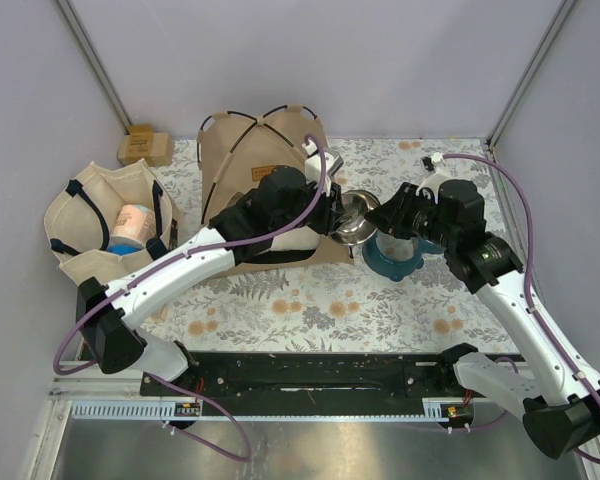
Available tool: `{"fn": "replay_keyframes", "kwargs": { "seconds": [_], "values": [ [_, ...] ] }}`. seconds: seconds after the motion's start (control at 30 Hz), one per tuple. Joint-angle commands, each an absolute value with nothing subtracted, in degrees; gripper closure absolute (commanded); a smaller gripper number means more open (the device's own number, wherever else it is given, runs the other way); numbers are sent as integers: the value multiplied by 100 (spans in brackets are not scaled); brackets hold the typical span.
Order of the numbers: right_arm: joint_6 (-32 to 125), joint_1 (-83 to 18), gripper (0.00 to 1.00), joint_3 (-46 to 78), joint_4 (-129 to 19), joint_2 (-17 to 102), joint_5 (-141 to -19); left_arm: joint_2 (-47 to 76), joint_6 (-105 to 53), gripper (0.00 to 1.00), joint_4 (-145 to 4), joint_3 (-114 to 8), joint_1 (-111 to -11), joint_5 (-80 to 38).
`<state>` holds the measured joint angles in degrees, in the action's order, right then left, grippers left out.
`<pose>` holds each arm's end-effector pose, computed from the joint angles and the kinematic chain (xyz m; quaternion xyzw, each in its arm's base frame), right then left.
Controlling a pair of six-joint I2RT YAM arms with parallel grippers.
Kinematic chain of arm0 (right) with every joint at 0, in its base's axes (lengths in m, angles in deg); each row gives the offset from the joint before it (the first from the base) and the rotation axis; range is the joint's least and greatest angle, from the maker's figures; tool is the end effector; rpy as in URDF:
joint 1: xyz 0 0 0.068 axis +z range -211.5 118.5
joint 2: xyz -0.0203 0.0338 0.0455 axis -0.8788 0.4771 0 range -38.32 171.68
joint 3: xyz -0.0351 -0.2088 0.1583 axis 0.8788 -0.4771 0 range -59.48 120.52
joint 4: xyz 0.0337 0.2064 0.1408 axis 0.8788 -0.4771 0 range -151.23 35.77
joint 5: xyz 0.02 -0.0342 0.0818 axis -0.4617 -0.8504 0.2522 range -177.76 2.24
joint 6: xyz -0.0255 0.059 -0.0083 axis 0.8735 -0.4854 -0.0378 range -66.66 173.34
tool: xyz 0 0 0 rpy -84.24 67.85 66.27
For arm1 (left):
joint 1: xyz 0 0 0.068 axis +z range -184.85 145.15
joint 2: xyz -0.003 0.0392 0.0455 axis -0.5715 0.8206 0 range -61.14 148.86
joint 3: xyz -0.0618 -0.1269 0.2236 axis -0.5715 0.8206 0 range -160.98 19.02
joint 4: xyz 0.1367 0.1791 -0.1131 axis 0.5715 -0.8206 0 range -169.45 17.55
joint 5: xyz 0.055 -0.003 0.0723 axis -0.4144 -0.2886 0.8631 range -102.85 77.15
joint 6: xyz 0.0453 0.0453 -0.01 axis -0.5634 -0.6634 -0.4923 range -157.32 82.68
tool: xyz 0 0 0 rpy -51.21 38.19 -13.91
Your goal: Set up the pet tent
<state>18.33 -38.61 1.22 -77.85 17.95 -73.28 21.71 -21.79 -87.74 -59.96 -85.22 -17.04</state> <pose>0.2015 0.0990 0.3634 0.0127 0.8118 0.3680 0.4532 0.2168 -0.2675 0.3700 0.2640 0.7707 -0.3400 0.4699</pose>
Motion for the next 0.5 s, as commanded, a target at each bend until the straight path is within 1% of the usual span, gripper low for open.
{"fn": "replay_keyframes", "kwargs": {
  "seconds": [0.0,0.03,0.07,0.1,0.17,0.2,0.27,0.33,0.4,0.47],
  "values": [
    [2038,-3839,83,169,-7541,1811,-7282,1893,-2000,100,-8528,-6228,-8443,-2217],
    [2046,-3839,89,143,-7550,1810,-7299,1893,-1992,94,-8528,-6210,-8416,-2226],
    [2055,-3839,96,125,-7602,1784,-7352,1893,-1983,84,-8528,-6202,-8390,-2226],
    [2064,-3839,100,116,-7690,1758,-7457,1884,-1983,72,-8528,-6201,-8381,-2208],
    [2099,-3839,100,107,-7918,1732,-7772,1858,-2000,42,-8520,-6184,-8355,-2121],
    [2099,-3839,100,107,-8093,1714,-8000,1823,-2018,34,-8511,-6158,-8337,-2059],
    [2108,-3839,100,116,-8453,1688,-8527,1752,-2062,24,-8476,-6088,-8311,-1858],
    [2073,-3856,100,142,-8892,1670,-9185,1621,-2106,17,-8449,-5982,-8284,-1647],
    [2020,-3874,100,125,-9271,1696,-9705,1507,-2123,13,-8423,-5851,-8223,-1436],
    [1880,-3979,100,99,-9561,1801,-10040,1375,-2123,12,-8414,-5719,-8162,-1312]
  ]
}}
